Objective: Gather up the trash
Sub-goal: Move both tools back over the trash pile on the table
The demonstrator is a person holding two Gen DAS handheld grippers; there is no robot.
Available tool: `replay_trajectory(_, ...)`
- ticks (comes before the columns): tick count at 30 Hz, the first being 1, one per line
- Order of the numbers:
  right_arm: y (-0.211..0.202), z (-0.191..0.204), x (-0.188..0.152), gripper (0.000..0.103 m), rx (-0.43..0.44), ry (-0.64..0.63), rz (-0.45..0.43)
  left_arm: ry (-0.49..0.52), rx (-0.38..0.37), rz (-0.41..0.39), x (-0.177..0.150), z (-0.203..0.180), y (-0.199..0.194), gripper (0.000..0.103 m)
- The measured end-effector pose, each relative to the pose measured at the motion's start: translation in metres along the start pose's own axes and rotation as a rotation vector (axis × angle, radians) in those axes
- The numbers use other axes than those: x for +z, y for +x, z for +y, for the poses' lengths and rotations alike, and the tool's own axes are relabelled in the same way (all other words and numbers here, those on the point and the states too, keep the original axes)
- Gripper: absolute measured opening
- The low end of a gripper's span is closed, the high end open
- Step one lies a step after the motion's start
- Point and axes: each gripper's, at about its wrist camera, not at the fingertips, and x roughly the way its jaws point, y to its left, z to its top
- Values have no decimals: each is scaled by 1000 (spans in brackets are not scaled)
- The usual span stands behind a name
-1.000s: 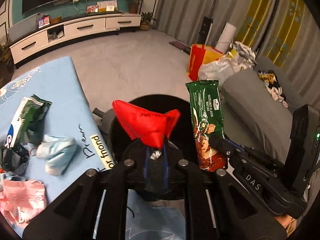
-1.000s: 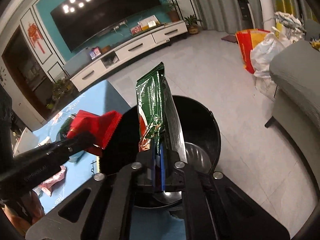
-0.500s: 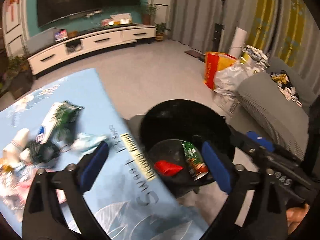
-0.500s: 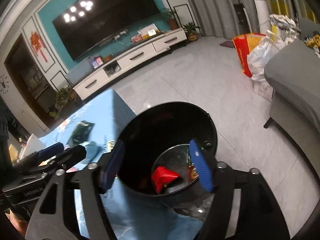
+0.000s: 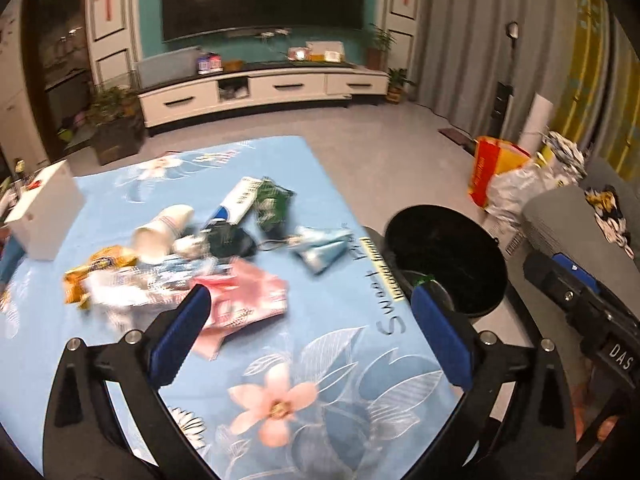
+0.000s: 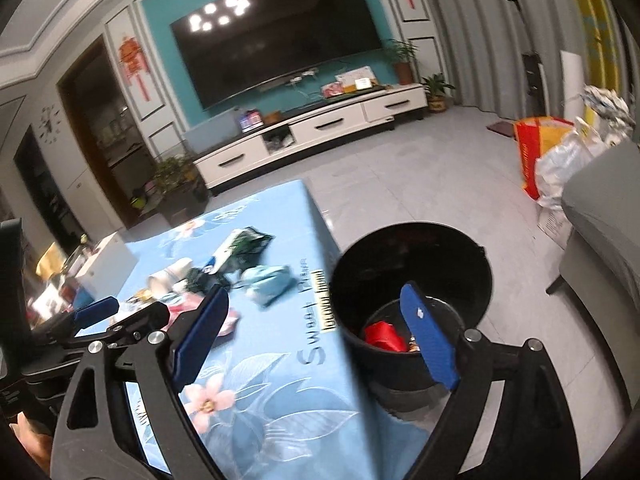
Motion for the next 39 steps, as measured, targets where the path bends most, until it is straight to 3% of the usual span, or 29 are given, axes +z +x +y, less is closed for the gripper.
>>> replay_trajectory(4,-2,28,-2,88,34,-54,13,-32,59,-34,-12,28,-21,100)
replay_trajectory(11,6,78,-18,88,87,-138,68,-153,115,-21,-39,87,-40,100)
replay_trajectory(22,23,127,-36,88,107,-225,133,-261,134,7,-64,137,-43,100)
replay_trajectory(31,62,138,-57,88,107,-254,226,-413,40,42,-96,189,-20,100)
replay_trajectory(36,84,136,-68,88,136,-260,264,-436,-28,68,-112,208,2,100)
replay_trajectory(39,96,136,-70,88,178,-249,283,-484,-146,131,-124,219,20,100)
